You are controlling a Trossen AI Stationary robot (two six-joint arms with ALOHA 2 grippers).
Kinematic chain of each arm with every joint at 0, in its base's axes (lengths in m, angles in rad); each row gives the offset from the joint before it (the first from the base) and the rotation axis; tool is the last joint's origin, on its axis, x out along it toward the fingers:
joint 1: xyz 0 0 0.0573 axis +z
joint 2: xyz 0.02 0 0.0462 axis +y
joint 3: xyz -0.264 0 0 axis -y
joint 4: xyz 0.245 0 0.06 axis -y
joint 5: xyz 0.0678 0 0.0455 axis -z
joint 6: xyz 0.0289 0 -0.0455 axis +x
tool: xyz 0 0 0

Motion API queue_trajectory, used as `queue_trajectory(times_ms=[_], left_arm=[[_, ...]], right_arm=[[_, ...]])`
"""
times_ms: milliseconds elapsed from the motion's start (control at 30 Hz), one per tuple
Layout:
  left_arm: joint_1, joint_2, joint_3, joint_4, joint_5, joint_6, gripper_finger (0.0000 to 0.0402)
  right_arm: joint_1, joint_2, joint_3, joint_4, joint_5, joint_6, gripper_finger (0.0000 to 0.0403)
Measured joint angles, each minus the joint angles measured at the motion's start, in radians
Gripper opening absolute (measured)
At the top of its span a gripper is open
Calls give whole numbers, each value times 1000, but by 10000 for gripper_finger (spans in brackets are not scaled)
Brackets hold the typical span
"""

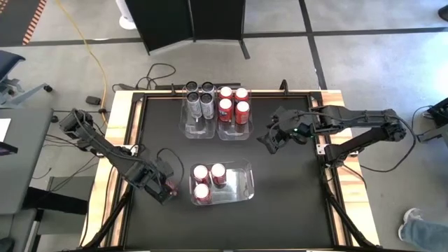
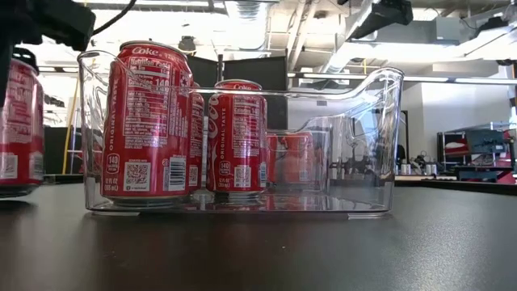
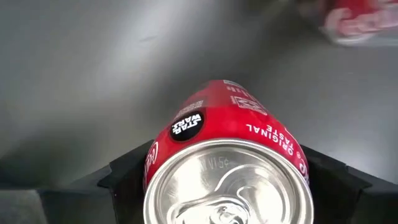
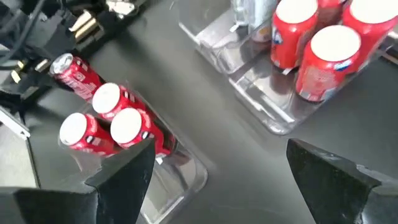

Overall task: Sort soda cans
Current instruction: Put the red-white soda can into the bottom transparent bin

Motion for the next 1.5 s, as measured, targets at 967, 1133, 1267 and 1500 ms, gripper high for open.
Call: queue_trajectory(times_ms=[967,1133,1267,1500], left_arm=[[37,4,51,93,49,201,306],[74,4,195,-57,19,298,305],[118,5,312,-129,-35,399,305],[214,118,547,-219,-58,685,306]], right_arm=[[37,329,0,571,-312,-269,379],[24,322,0,548,-312,-269,379],[24,321,0,547,-312,-282,379],[52,312,0,536,-329,-387,379]])
